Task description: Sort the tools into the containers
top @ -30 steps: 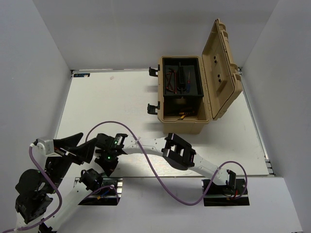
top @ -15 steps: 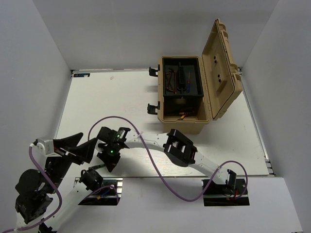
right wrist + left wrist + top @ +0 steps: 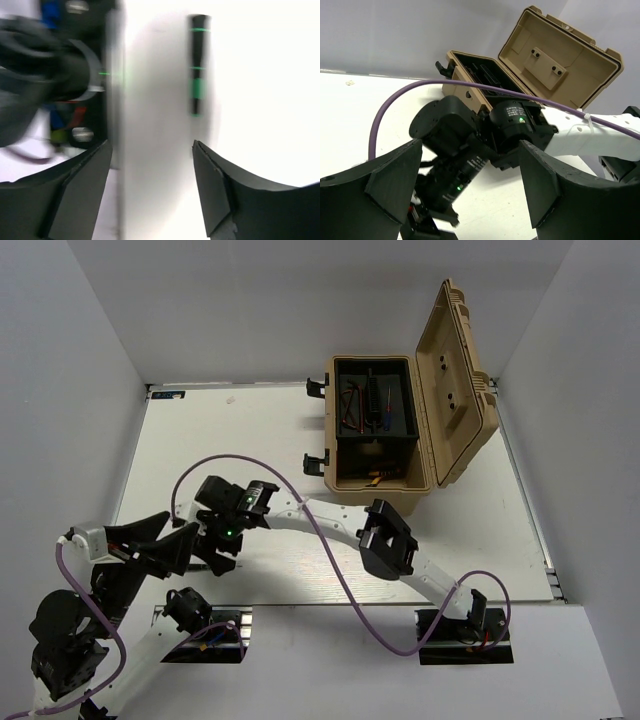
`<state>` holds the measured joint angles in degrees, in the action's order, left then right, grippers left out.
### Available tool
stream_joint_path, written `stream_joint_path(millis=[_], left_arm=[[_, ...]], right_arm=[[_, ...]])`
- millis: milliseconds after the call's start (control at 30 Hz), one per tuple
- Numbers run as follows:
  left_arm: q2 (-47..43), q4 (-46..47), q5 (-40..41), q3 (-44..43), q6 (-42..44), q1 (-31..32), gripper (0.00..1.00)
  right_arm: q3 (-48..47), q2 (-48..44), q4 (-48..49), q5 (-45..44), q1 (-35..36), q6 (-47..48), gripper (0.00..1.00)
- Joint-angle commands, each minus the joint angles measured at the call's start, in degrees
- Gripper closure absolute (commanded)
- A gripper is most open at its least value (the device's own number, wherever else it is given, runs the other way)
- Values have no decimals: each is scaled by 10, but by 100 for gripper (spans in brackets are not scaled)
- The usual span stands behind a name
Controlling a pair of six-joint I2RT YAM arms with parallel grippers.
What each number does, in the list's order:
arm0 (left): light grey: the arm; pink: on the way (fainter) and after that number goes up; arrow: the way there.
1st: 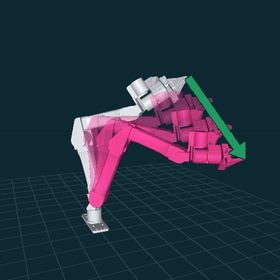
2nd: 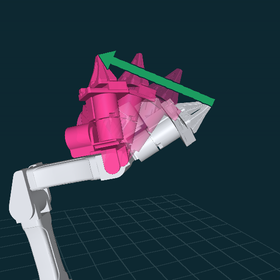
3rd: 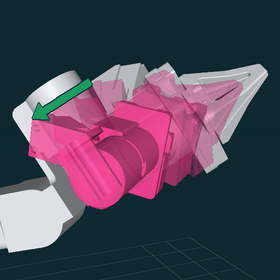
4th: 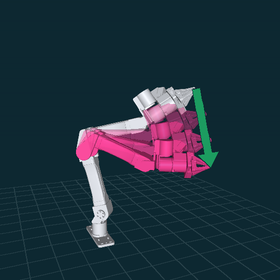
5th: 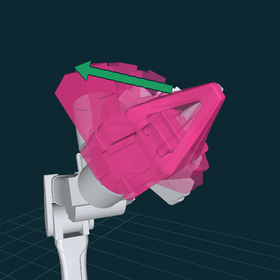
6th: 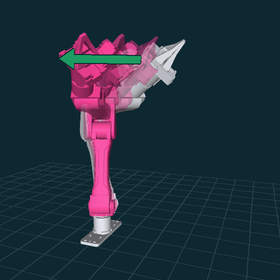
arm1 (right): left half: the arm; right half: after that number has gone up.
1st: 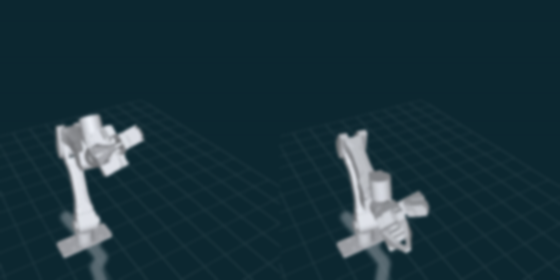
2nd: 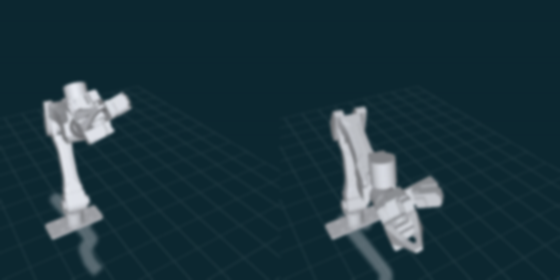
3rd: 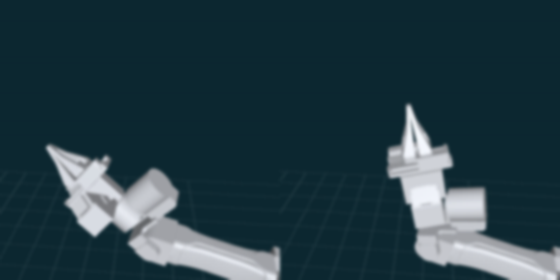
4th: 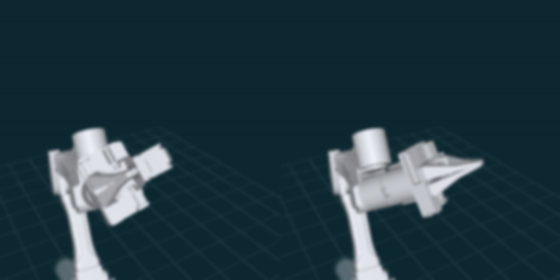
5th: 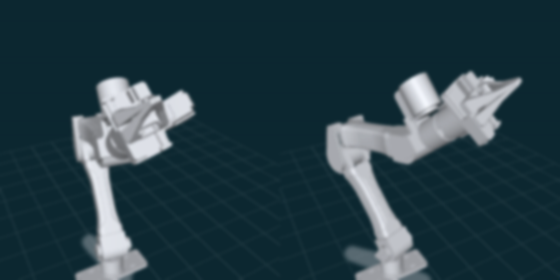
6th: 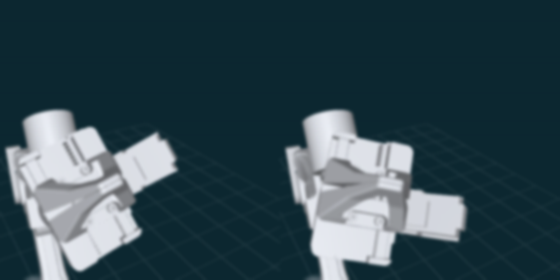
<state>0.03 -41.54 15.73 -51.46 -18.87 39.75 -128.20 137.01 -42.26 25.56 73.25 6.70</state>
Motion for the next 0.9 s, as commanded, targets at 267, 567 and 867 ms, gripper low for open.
stream_joint_path(millis=[267, 567, 867], left_arm=[[-12, 20, -5, 4, 7, -1, 12], [-6, 32, -10, 15, 2, -1, 12], [-12, 22, -5, 15, 2, -1, 12]], right_arm=[[-13, 22, 67, -229, -2, 66, 29], [-11, 44, 85, -247, 12, 44, 33], [-12, 62, 95, -277, 33, 15, 38]])
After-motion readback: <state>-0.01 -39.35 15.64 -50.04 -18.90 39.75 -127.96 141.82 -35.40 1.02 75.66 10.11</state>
